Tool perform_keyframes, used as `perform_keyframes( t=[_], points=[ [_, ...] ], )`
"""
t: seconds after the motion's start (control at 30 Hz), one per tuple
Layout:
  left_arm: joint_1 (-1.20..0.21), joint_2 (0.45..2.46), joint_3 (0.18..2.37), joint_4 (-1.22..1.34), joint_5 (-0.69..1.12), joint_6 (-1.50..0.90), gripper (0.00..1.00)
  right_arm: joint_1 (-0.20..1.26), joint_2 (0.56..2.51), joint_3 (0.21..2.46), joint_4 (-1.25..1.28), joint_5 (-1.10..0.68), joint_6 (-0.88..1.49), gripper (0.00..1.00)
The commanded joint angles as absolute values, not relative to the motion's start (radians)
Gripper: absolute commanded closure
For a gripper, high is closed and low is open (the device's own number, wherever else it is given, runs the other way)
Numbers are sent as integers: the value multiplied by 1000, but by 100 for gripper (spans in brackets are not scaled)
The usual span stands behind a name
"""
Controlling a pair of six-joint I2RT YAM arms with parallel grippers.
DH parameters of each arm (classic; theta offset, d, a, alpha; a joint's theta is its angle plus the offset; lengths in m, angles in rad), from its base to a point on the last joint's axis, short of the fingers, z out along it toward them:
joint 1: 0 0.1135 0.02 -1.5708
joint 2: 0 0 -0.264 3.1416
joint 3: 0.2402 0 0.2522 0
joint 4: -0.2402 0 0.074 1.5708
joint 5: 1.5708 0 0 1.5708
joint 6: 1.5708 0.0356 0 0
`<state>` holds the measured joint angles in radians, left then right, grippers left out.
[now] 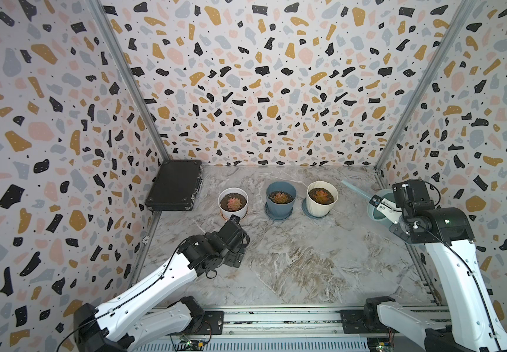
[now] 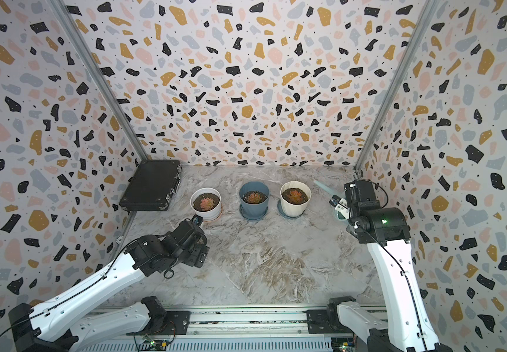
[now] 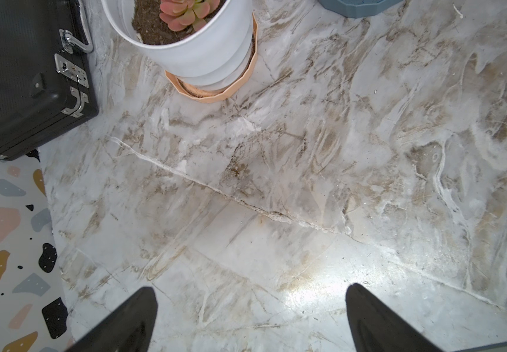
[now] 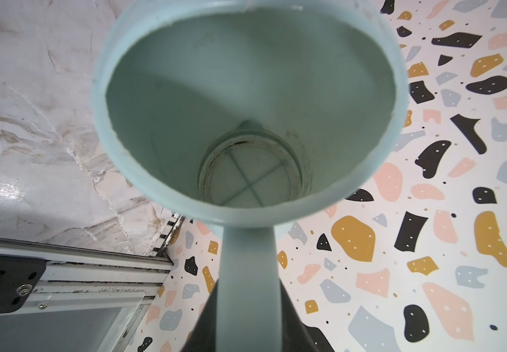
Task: Water the succulent around the soil edge
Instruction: Water the soil of the potted plant with water.
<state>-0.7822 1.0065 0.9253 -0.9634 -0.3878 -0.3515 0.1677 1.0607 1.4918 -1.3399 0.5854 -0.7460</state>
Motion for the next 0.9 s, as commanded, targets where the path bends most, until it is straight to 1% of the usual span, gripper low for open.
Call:
perform_keyframes(
  t=[0.0,0.4,0.87],
  points=[
    [-788,1013,939,-947,-411,-338,1,187,1021,1497,-1325,616,-744,100],
    [-786,1022,943,-950,-417,-338,1,225,972,1423,-1385,611,-702,100],
    [-788,1028,949,-953,-419,-332,0,229,989,1397,-1364,623,-709,100]
  ],
)
